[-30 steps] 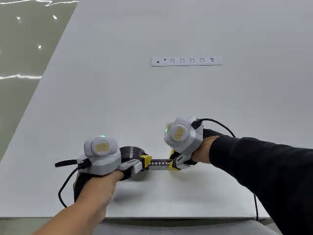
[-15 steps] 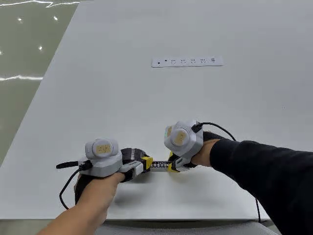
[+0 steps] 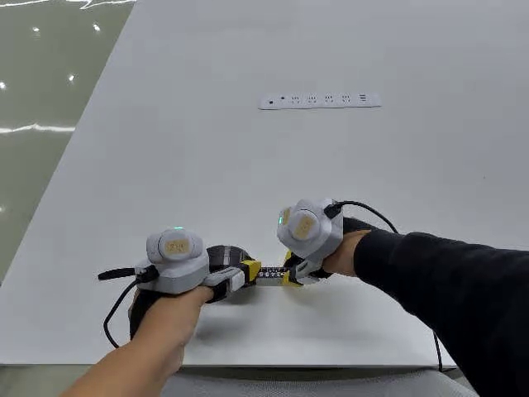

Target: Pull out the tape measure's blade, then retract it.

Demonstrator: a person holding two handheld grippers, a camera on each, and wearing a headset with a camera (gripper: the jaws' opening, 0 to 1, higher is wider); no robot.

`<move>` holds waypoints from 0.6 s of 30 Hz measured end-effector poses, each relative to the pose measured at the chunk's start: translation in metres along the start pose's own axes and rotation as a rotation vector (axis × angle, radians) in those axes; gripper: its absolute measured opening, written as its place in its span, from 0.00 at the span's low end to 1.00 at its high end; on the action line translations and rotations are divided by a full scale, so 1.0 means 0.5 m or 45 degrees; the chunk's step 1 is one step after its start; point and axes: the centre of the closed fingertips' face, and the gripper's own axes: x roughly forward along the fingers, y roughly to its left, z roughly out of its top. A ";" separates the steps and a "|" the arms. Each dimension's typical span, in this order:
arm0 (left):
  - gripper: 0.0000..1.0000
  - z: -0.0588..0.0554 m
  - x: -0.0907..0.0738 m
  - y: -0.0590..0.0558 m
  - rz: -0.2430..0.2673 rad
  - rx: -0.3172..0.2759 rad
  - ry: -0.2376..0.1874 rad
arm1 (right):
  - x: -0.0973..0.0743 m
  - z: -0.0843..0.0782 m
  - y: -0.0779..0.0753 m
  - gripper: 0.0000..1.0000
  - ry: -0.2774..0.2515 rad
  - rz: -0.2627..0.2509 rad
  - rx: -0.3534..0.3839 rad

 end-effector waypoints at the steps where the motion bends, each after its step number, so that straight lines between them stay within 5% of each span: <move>1: 0.60 0.000 0.000 0.000 0.000 0.000 0.000 | 0.000 0.001 0.000 0.11 -0.001 0.000 0.001; 18: 0.60 -0.001 0.001 0.001 -0.002 -0.001 -0.001 | 0.006 0.013 0.002 0.11 -0.015 0.008 0.013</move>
